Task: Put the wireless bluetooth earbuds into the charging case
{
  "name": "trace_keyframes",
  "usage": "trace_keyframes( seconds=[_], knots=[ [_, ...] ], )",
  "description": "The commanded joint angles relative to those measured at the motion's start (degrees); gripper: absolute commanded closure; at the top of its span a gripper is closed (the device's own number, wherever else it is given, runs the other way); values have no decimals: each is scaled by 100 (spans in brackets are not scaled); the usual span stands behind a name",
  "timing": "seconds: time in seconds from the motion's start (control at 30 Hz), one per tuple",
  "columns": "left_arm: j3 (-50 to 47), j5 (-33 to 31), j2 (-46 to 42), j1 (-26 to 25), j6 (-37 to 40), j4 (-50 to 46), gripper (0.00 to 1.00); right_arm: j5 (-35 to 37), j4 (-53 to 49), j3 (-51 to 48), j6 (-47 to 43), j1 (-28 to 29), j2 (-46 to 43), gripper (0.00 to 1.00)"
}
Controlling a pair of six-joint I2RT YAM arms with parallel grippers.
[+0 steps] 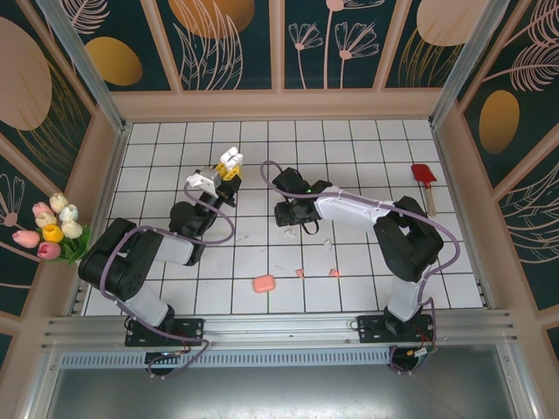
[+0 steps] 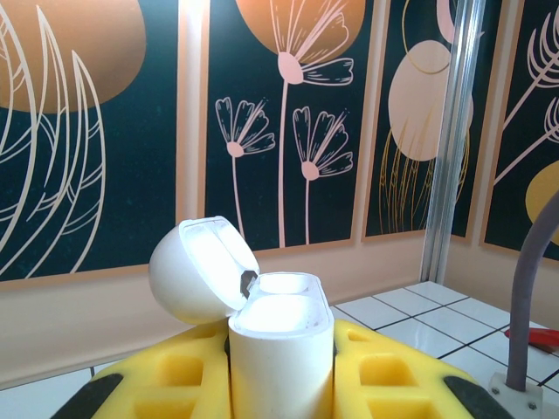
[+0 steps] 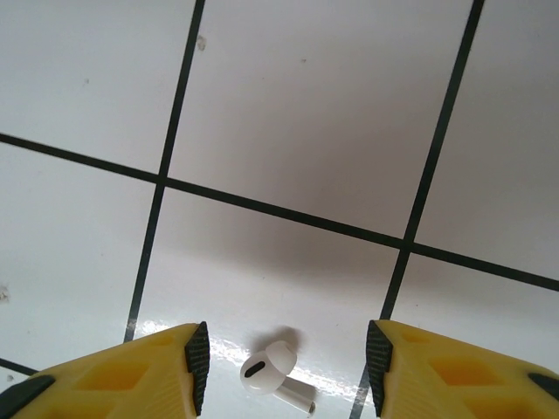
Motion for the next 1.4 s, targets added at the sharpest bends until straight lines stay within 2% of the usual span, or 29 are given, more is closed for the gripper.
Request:
trace_keyframes(
  seconds=[0.0,0.4,1.37],
  knots=[
    [54,61,-94,24,-12,909,100,-150,-162,18,-345,13,148,47],
    [56,39,-90,24,-10,898,100,-97,-150,70,-67,253,584,49],
    [60,47,-55,21,-35,936,100,526,-802,313,475,545,951,56]
  ],
)
